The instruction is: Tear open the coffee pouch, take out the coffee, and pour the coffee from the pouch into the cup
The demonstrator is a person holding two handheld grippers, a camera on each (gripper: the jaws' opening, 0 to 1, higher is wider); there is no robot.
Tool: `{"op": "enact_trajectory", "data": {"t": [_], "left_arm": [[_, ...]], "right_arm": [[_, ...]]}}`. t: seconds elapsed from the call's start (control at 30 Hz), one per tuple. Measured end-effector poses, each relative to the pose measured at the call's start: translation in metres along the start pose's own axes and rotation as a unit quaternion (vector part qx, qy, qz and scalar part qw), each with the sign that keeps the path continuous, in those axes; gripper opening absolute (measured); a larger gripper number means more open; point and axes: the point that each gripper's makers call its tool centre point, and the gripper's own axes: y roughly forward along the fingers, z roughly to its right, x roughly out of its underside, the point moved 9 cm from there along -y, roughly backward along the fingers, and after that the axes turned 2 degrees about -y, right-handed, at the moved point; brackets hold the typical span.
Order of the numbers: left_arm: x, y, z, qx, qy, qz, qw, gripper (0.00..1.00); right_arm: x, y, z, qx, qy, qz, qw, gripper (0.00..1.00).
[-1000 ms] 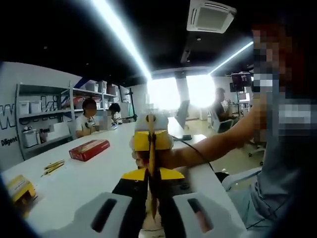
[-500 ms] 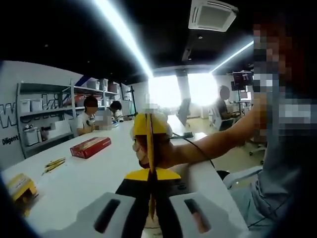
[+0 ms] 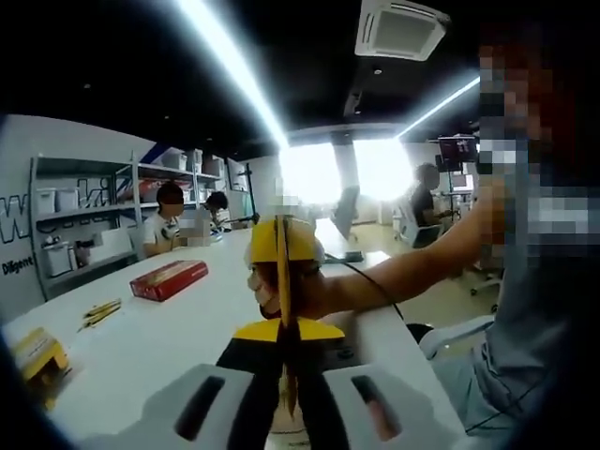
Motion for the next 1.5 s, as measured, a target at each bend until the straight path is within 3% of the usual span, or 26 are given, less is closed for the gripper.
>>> {"op": "enact_trajectory", "data": {"t": [0.03,0.17,0.23,0.47,0.53,0.57,0.77,0.83,1.0,1.07,1.1,1.33,1.4,1.5], "left_arm": [[0.0005,0.0007,0.0004,-0.002,-0.002,0.0,1.0,0.13],[0.0019,0.0019,0.0026,-0.004,-0.005,-0.003,1.0,0.06],[0.0015,0.0021,0.0035,-0.002,-0.009,-0.002,1.0,0.06],[0.0036,0.0021,0.005,-0.003,-0.002,-0.004,1.0,0.16],[0.0044,0.001,0.0052,-0.002,-0.006,-0.005,1.0,0.13],[0.0045,-0.0001,0.0054,-0.003,-0.006,-0.006,1.0,0.06],[0.0033,-0.0015,0.0045,-0.006,-0.01,-0.008,0.9999,0.04],[0.0034,-0.0019,0.0045,-0.003,-0.011,-0.007,0.9999,0.05],[0.0059,-0.0024,0.0053,0.002,-0.008,0.003,1.0,0.17],[0.0059,-0.0032,0.0054,0.001,-0.01,0.002,0.9999,0.14],[0.006,-0.0037,0.005,0.0,-0.011,-0.001,0.9999,0.07],[0.0059,-0.0055,0.0027,-0.004,-0.014,-0.007,0.9999,0.04],[0.0064,-0.0057,0.0021,-0.003,-0.014,-0.006,0.9999,0.05],[0.0076,-0.0048,0.0024,0.002,-0.011,-0.005,0.9999,0.1]], "right_arm": [[-0.0002,0.0001,-0.0003,0.002,-0.001,0.0,1.0,0.03],[0.0003,0.0004,0.0019,0.002,0.005,0.007,1.0,0.09],[0.0027,0.0016,0.0016,0.001,-0.001,-0.008,1.0,0.06],[0.001,0.0001,-0.0011,0.007,-0.005,-0.006,0.9999,0.03],[0.0009,-0.0004,-0.0007,0.009,-0.006,-0.006,0.9999,0.03],[0.0008,-0.0005,-0.0007,0.008,-0.005,-0.005,0.9999,0.03],[0.0023,0.0017,-0.0022,0.003,-0.007,-0.005,1.0,0.12],[0.004,0.0022,-0.004,0.0,-0.024,-0.014,0.9996,0.04],[0.0032,0.0,-0.0042,0.004,-0.019,-0.011,0.9997,0.03],[0.003,0.0,-0.005,0.004,-0.017,-0.01,0.9998,0.03],[0.0032,-0.0002,-0.005,0.004,-0.016,-0.01,0.9998,0.03],[0.0029,-0.0001,-0.0028,0.009,-0.026,-0.006,0.9996,0.12],[0.0032,-0.0009,-0.0025,0.007,-0.03,-0.01,0.9995,0.04],[0.0034,-0.0012,-0.0029,0.008,-0.031,-0.011,0.9994,0.03]]}}
